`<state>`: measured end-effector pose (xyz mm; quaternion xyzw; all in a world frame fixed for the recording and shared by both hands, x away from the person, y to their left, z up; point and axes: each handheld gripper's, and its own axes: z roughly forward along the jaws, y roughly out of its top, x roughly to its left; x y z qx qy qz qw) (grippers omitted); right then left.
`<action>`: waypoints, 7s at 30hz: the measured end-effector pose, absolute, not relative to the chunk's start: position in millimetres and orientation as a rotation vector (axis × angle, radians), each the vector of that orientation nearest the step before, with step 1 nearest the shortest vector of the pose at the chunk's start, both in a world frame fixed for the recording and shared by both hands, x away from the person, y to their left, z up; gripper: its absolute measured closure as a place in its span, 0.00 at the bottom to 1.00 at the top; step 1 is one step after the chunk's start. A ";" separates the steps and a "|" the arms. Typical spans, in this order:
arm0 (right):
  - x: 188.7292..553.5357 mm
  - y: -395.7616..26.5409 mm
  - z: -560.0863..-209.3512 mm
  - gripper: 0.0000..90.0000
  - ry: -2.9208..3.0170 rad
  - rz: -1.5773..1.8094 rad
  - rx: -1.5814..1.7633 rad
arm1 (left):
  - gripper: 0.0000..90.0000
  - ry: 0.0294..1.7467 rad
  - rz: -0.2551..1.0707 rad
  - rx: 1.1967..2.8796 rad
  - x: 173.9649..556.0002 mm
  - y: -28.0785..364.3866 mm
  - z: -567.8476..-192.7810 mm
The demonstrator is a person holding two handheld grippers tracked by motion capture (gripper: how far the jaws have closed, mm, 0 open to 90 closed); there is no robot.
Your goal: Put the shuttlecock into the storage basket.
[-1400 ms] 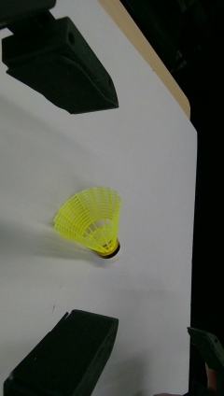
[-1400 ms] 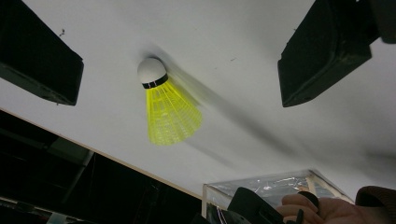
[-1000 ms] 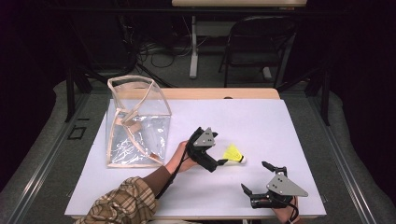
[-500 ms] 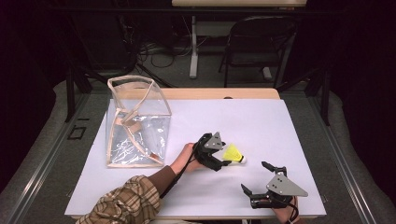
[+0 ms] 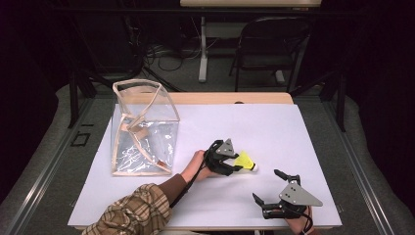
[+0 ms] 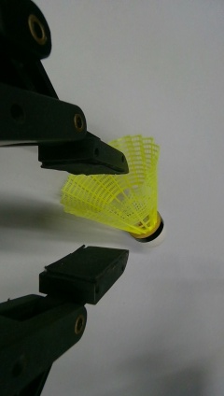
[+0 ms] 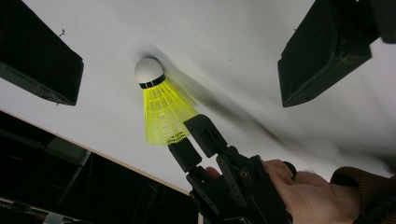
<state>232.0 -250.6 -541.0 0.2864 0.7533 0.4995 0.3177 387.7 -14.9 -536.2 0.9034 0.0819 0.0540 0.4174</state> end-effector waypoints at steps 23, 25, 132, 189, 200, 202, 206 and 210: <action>232.3 -250.1 -541.6 0.00 1.988 1.314 0.754 | 0.87 0.093 0.142 2.340 392.3 -26.4 -540.9; 232.3 -250.1 -541.7 0.00 1.992 1.314 0.756 | 0.89 0.088 0.121 2.346 394.6 -26.9 -539.9; 232.5 -250.1 -542.0 0.00 1.997 1.313 0.758 | 0.99 -0.068 0.175 2.227 402.6 -26.5 -449.5; 232.5 -250.2 -542.1 0.00 2.000 1.310 0.763 | 0.99 -0.026 0.270 2.209 420.1 -4.5 -419.0; 232.8 -250.4 -542.1 0.00 1.999 1.307 0.760 | 0.99 -0.009 0.282 2.202 422.8 2.0 -415.4; 232.7 -250.1 -542.3 0.00 2.002 1.307 0.764 | 0.99 -0.009 0.285 2.202 423.0 3.0 -414.5; 232.5 -250.2 -542.2 0.00 2.002 1.307 0.761 | 0.99 -0.004 0.295 2.201 423.4 5.5 -412.6; 232.4 -250.4 -542.2 0.00 2.001 1.308 0.764 | 0.99 -0.004 0.304 2.201 424.8 8.0 -410.6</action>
